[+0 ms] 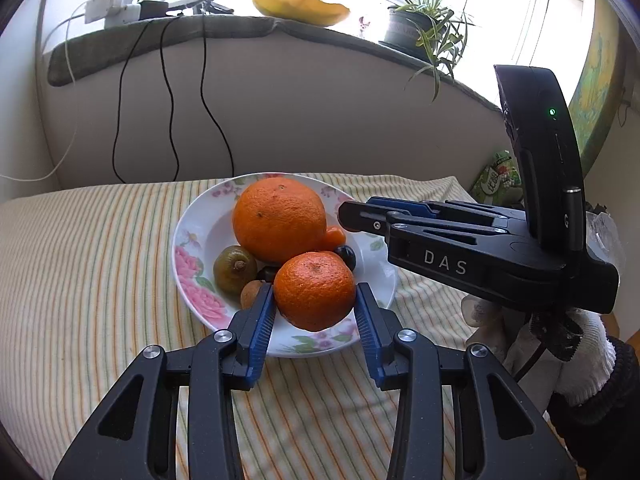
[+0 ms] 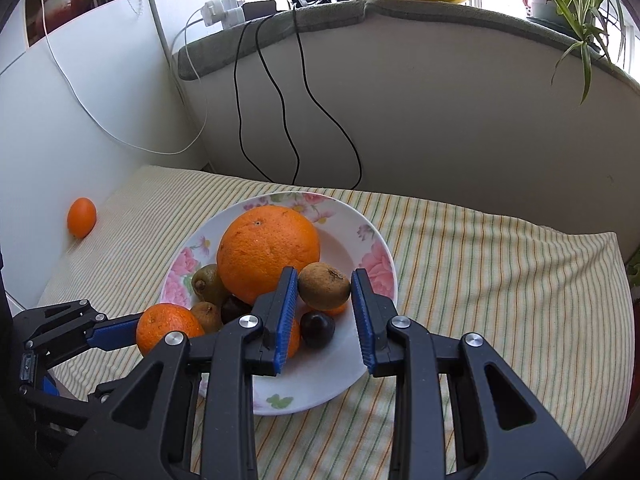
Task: Organize fruits
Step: 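Open both tools and withdraw them from the plate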
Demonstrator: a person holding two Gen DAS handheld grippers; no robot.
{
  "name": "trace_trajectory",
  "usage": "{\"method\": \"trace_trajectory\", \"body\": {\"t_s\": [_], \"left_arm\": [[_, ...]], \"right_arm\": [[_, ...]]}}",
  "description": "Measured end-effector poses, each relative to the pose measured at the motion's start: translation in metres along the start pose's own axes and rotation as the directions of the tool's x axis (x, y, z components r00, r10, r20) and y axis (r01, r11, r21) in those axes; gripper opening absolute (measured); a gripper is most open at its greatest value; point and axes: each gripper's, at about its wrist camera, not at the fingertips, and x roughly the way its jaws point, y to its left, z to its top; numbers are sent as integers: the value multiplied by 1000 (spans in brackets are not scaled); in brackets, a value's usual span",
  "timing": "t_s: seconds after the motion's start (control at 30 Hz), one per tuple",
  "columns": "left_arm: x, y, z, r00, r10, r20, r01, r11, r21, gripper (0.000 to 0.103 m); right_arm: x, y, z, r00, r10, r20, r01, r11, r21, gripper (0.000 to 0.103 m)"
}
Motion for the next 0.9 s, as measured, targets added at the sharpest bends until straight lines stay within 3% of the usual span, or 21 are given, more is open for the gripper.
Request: {"method": "trace_trajectory", "body": {"t_s": [0.17,0.23,0.3,0.33,0.37,0.5,0.6,0.77,0.9], "left_arm": [[0,0,0,1000,6,0,-6,1000,-2,39],[1,0,0,1000,8,-2,-8,1000,2,39],[1,-1,0,1000,13,-3,-13,1000,6,42],[0,-1,0,1000,13,1,-13,1000,6,55],[-2,-2,1,1000,15,12,-15,1000,4,60],[-8,-4,3,999,17,31,-18,1000,18,62],[-11,-7,4,999,30,33,-32,999,36,73],[-12,-9,3,999,51,17,-52,998,45,80],[-13,-10,1,998,63,9,-64,997,44,80]], "right_arm": [[0,-2,0,1000,-2,-1,2,1000,5,29],[0,-3,0,1000,-3,0,3,1000,5,35],[-2,-3,0,1000,-7,8,7,1000,2,55],[-4,-3,0,1000,-11,14,11,1000,1,58],[-5,-3,1,1000,-13,20,13,1000,0,60],[-7,-3,3,1000,-18,26,18,1000,1,67],[-9,-2,5,999,-31,32,31,1000,1,78],[-12,-3,8,999,-40,32,40,999,15,79],[-17,-1,9,997,-57,49,57,998,11,94]]}}
